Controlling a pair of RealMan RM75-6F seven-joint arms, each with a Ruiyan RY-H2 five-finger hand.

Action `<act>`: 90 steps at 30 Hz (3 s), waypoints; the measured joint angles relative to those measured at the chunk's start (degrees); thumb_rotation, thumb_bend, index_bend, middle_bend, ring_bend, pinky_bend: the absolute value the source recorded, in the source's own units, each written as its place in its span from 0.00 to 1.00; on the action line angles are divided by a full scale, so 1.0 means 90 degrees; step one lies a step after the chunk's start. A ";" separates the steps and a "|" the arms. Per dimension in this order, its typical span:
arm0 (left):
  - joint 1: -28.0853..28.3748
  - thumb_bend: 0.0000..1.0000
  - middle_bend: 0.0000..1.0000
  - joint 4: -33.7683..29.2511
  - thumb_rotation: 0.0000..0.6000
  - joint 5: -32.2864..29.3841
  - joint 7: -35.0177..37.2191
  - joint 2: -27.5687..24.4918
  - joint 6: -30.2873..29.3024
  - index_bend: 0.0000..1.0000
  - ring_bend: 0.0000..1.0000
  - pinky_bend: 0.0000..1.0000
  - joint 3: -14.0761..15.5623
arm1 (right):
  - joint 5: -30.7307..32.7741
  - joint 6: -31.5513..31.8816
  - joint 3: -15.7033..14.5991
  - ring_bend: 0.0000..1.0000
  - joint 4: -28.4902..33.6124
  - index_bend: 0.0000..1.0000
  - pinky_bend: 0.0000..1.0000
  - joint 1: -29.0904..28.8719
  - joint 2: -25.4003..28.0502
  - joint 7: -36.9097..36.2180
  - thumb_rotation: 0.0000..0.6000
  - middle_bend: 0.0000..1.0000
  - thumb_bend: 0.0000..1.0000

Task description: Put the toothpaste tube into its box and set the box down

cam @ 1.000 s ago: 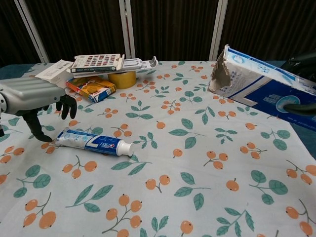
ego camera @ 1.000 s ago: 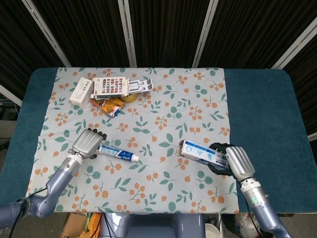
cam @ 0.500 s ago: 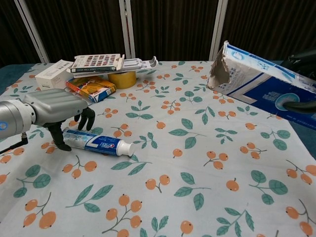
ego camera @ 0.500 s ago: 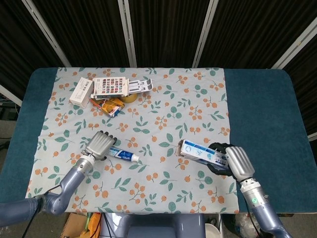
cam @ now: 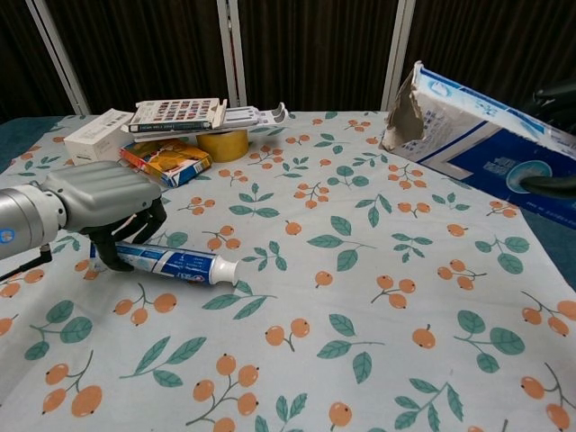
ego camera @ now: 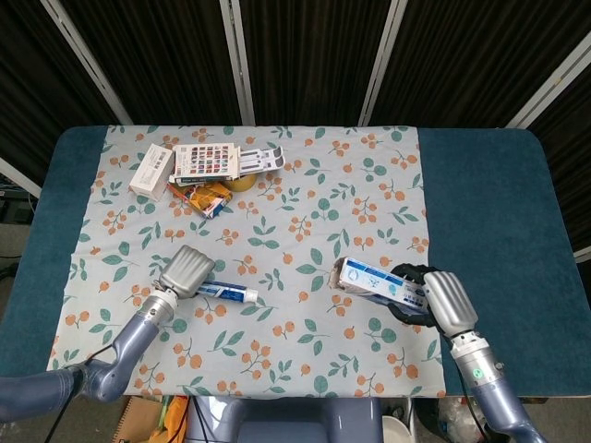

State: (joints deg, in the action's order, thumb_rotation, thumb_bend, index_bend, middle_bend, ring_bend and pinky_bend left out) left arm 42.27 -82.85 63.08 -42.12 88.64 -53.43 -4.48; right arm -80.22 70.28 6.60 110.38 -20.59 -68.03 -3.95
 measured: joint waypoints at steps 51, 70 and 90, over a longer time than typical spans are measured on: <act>0.1650 0.47 0.77 -0.2479 1.00 0.0995 -0.1974 -0.1593 -0.0883 0.72 0.66 0.68 -0.1341 | -0.0103 0.0021 -0.0167 0.44 0.0367 0.44 0.44 0.0154 0.0079 0.0035 1.00 0.50 0.31; 0.2254 0.47 0.78 -0.2100 1.00 0.1036 -0.2955 -0.0857 -0.0888 0.73 0.67 0.69 -0.1207 | -0.0103 -0.0008 -0.0181 0.44 0.0405 0.44 0.44 0.0161 0.0081 0.0049 1.00 0.50 0.30; 0.2778 0.47 0.78 -0.1377 1.00 0.1587 -0.3599 0.0222 -0.1280 0.73 0.68 0.70 -0.1165 | 0.0292 -0.0196 -0.0095 0.44 0.0687 0.44 0.44 0.0164 0.0251 -0.0504 1.00 0.50 0.30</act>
State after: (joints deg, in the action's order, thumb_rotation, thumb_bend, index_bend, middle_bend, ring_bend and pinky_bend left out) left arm 67.27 -95.24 77.37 -74.51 90.64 -64.94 -14.96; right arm -77.59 68.51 5.75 116.56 -19.11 -65.77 -8.49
